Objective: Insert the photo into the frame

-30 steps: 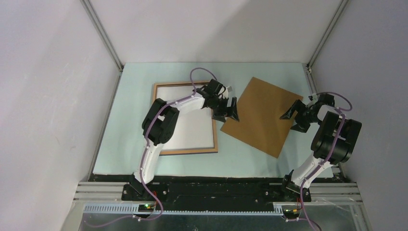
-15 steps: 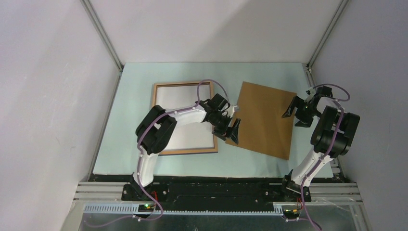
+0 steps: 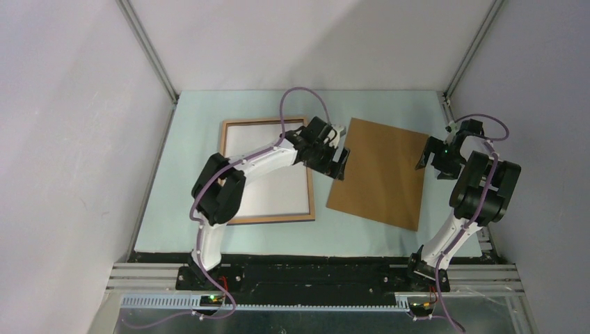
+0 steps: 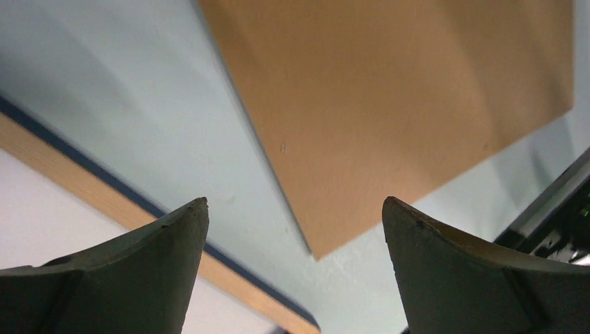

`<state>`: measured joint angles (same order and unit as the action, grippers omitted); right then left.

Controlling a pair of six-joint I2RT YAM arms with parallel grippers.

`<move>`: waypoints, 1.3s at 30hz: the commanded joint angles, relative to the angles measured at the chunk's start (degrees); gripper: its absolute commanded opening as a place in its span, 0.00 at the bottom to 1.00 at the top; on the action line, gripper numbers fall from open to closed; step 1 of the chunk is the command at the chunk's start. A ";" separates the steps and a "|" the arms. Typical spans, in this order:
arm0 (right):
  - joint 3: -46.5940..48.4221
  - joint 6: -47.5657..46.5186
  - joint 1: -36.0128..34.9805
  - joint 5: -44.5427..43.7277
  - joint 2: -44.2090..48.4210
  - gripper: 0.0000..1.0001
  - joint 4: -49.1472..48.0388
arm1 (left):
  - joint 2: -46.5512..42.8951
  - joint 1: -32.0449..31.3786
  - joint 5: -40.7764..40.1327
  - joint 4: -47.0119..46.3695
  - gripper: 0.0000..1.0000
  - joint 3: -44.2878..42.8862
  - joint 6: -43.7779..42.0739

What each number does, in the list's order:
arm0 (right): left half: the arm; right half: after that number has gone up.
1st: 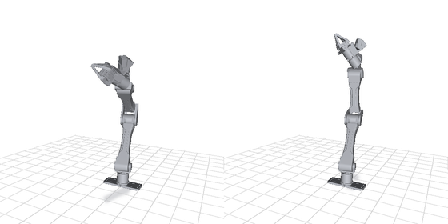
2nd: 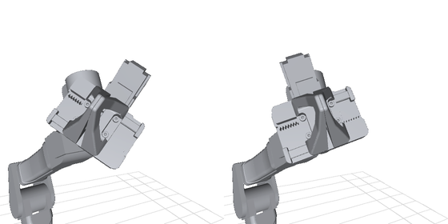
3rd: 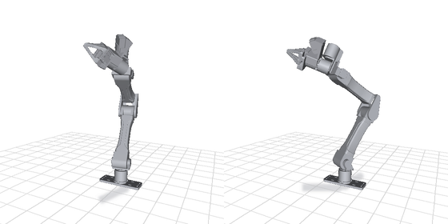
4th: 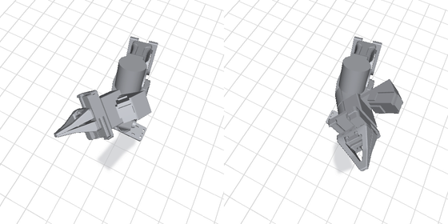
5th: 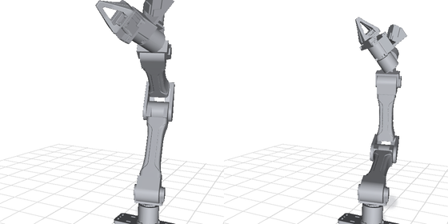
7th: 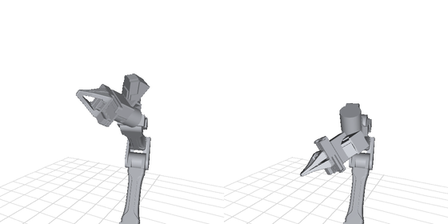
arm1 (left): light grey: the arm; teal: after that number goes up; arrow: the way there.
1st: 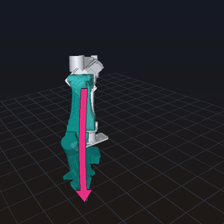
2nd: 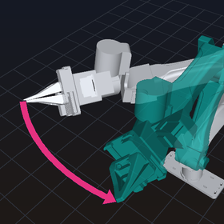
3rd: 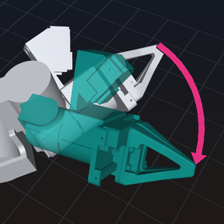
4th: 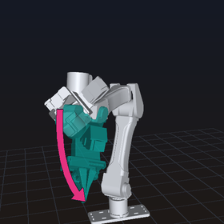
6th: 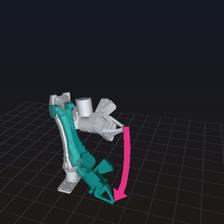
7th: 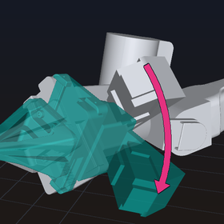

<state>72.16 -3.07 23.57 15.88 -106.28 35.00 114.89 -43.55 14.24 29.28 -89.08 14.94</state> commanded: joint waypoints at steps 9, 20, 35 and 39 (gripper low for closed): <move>3.28 1.19 -1.07 4.59 -3.67 0.90 2.34 | 15.71 2.44 1.93 -1.19 1.00 -17.93 6.49; 3.28 2.55 -1.16 7.92 -5.68 0.88 3.49 | 20.62 2.31 7.46 -1.28 1.00 -19.13 12.04; 3.84 2.25 -2.37 18.89 -7.39 0.85 4.71 | 15.48 0.35 12.80 -3.41 1.00 -9.45 11.61; 3.94 1.70 -1.77 26.13 -4.98 0.82 6.16 | 14.53 -0.13 14.00 -3.87 1.00 -8.42 10.16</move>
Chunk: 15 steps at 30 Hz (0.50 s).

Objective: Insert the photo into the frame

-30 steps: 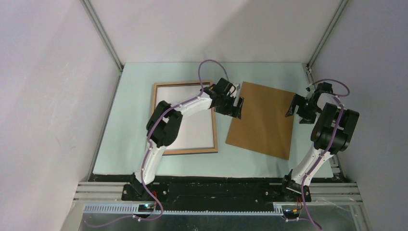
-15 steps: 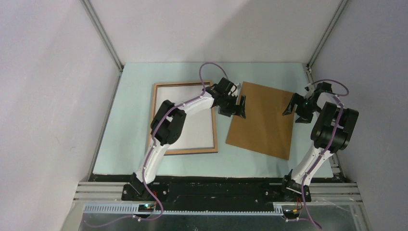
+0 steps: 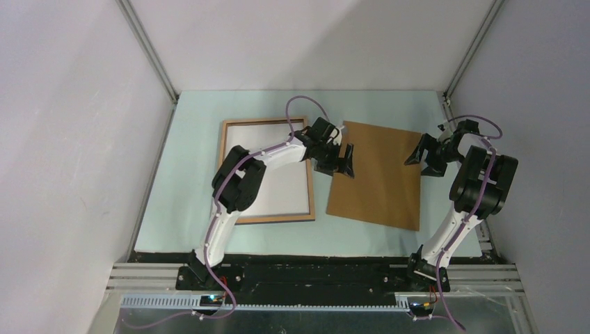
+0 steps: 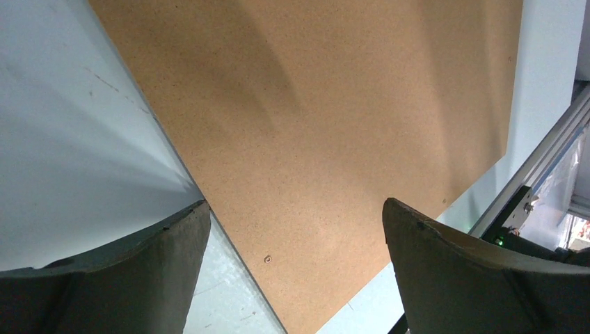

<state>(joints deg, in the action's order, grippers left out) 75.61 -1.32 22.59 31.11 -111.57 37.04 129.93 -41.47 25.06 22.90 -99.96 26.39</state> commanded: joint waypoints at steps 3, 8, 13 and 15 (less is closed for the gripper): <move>0.53 -0.67 -0.63 15.38 3.15 0.78 5.68 | -0.79 -2.16 3.98 2.28 1.00 2.14 -2.22; 0.50 -3.02 -0.94 27.90 7.65 0.73 10.53 | -0.73 -2.18 5.60 1.86 1.00 1.11 -2.82; 0.24 -6.33 -1.69 32.62 12.41 0.67 15.61 | -0.96 -2.20 7.30 1.54 1.00 0.83 -4.30; 0.24 -7.18 -1.75 34.30 14.24 0.65 16.65 | -1.35 -2.14 7.88 1.54 1.00 0.87 -5.35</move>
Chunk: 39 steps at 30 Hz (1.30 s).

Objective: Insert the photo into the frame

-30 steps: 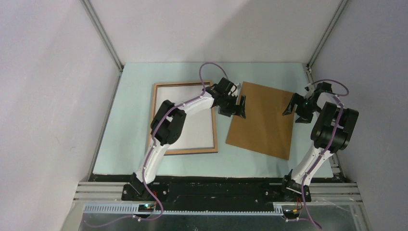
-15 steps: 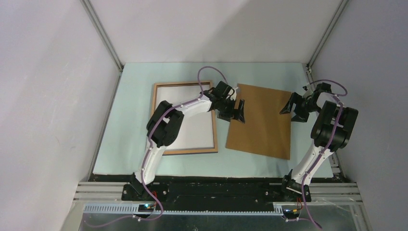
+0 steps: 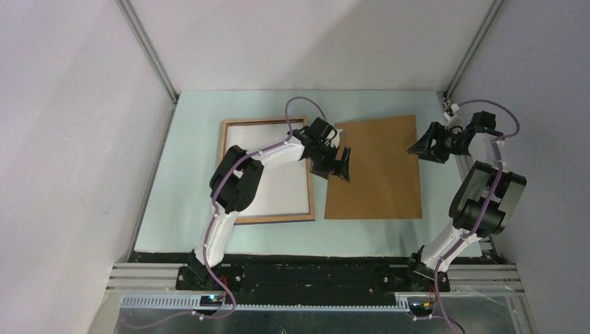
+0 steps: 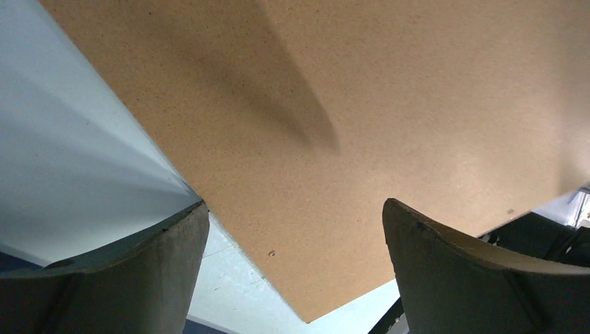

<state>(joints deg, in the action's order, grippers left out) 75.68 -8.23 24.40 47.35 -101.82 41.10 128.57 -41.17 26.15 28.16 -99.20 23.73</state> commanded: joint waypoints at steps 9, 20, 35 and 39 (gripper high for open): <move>0.17 -7.52 -5.17 28.44 11.76 0.57 20.17 | -1.42 -2.47 9.36 -4.07 1.00 0.64 -9.37; 0.55 -3.67 -11.99 30.17 19.24 0.62 13.24 | -3.47 -2.47 13.45 -4.97 1.00 1.49 -10.39; 6.90 5.02 -19.61 26.15 21.09 0.79 6.36 | -13.28 0.21 12.41 -5.07 1.00 5.28 -8.63; 6.94 6.21 -21.64 25.07 20.11 0.80 4.41 | -17.23 2.10 10.35 -5.08 1.00 4.34 -5.71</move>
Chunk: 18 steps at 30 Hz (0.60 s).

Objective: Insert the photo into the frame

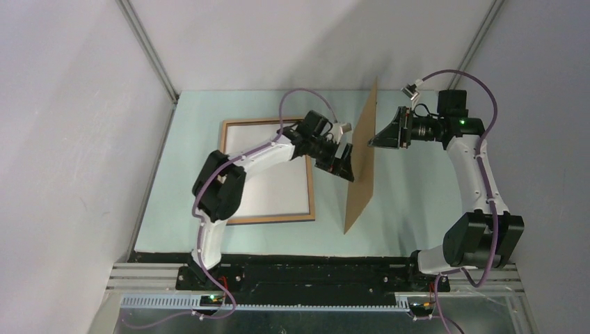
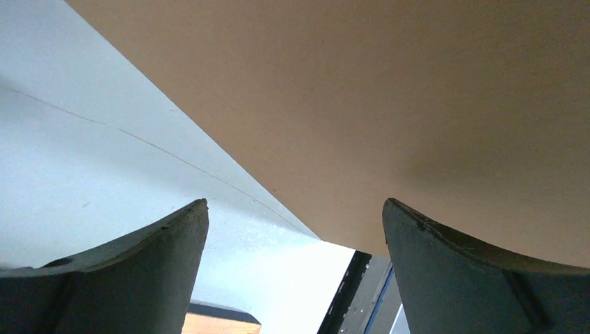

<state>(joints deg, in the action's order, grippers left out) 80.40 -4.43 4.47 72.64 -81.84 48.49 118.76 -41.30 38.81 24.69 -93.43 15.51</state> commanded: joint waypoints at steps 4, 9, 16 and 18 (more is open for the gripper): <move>3.10 2.92 -3.66 -1.15 -1.46 0.81 -3.63 | -10.78 3.77 -4.04 -1.55 1.00 -2.77 4.76; 3.89 3.58 -6.24 -1.36 -3.02 0.81 -4.59 | -13.53 6.28 -5.15 -1.65 1.00 -5.34 8.90; 4.89 4.10 -8.75 -1.70 -5.61 0.81 -5.50 | -13.42 7.10 -8.20 -1.63 1.00 -9.64 13.97; 5.06 4.14 -9.43 -1.92 -5.98 0.81 -5.47 | -13.05 7.47 -8.30 -1.84 1.00 -11.16 16.14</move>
<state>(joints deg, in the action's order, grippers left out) 82.56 -1.04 -3.70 70.89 -87.13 44.60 107.44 -34.26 31.83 24.53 -100.57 26.70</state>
